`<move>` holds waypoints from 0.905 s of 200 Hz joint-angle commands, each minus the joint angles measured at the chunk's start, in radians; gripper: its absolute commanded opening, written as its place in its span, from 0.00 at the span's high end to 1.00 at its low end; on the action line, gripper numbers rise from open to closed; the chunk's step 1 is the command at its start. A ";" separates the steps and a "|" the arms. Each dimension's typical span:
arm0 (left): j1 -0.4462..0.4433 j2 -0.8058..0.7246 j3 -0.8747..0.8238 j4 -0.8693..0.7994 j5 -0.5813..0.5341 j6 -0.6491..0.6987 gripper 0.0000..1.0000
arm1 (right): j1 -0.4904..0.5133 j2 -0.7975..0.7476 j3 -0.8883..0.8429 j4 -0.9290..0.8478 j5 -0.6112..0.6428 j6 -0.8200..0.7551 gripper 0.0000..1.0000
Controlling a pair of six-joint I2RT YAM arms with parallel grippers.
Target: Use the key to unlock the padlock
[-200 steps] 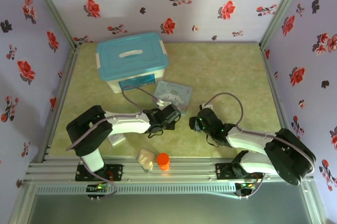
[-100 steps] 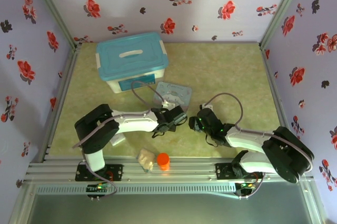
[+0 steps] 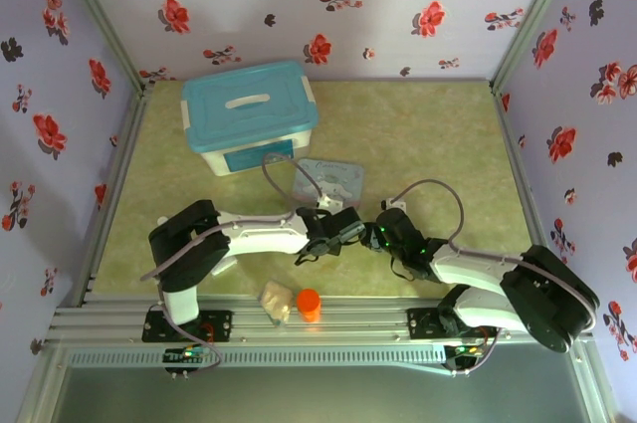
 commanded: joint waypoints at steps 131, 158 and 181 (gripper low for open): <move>-0.017 0.068 0.089 -0.177 -0.042 0.010 0.75 | -0.003 -0.008 -0.025 0.027 0.006 0.037 0.49; -0.030 0.065 0.094 -0.181 -0.033 -0.002 0.75 | -0.003 0.001 -0.027 0.034 0.007 0.039 0.49; -0.045 0.067 0.099 -0.191 -0.029 -0.010 0.74 | -0.003 0.019 -0.025 0.048 0.002 0.036 0.49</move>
